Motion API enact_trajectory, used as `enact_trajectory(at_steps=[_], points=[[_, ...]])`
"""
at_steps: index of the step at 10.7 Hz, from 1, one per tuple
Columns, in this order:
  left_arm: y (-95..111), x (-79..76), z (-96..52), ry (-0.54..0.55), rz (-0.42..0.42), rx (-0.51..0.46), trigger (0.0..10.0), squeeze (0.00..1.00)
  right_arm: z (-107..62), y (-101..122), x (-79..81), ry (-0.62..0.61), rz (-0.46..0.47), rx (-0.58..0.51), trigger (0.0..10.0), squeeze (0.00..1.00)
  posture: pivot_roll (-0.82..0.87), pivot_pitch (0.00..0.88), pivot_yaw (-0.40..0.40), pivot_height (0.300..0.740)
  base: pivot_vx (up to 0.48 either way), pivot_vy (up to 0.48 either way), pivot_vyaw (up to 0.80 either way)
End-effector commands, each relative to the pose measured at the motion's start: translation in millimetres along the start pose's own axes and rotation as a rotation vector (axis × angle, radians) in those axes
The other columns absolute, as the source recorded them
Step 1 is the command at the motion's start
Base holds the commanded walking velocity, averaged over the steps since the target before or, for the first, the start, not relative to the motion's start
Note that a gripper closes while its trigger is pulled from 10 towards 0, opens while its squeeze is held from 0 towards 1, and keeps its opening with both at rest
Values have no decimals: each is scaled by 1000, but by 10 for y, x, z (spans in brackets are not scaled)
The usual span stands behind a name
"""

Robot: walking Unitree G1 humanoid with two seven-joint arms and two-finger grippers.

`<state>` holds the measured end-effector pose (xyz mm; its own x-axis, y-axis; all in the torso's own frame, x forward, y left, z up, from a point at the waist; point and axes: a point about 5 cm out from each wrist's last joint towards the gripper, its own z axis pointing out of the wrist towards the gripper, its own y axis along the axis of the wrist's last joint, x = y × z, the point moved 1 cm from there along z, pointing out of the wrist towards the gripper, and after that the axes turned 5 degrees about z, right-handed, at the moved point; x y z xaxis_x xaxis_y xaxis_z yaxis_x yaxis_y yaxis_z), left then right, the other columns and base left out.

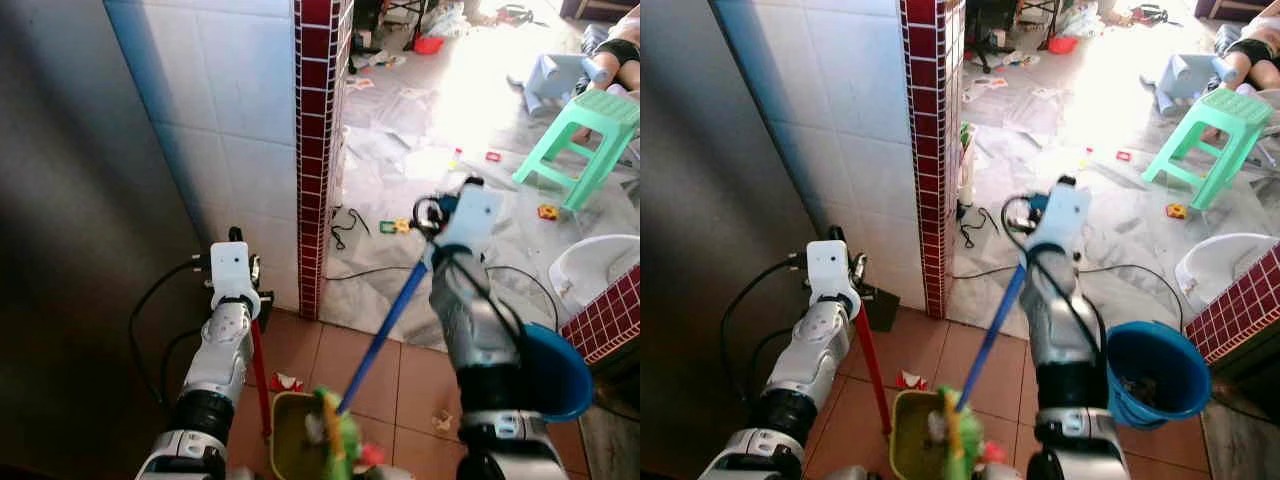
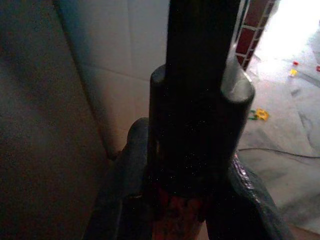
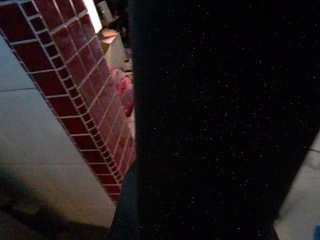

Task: Sweep floor

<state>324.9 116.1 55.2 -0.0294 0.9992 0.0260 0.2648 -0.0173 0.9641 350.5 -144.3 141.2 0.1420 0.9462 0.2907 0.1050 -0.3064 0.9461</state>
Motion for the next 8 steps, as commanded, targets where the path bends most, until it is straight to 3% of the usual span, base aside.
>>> enact_trajectory(at_steps=[1,3,6,8], points=[[47,-50,17,12,-68,-16,10000,0,4,66,95,39,69,26,10000,0,-97,0,1,740,0,0,0],[57,-41,22,20,-80,-23,10000,0,2,185,176,108,84,17,10000,0,-98,0,1,740,0,0,0],[79,-53,27,13,-95,-48,10000,0,-66,580,336,286,45,-175,10000,0,-99,0,4,740,0,0,0],[133,-73,19,-7,-101,-81,10000,0,-83,726,288,291,14,-264,10000,0,-97,0,6,740,0,0,0]])
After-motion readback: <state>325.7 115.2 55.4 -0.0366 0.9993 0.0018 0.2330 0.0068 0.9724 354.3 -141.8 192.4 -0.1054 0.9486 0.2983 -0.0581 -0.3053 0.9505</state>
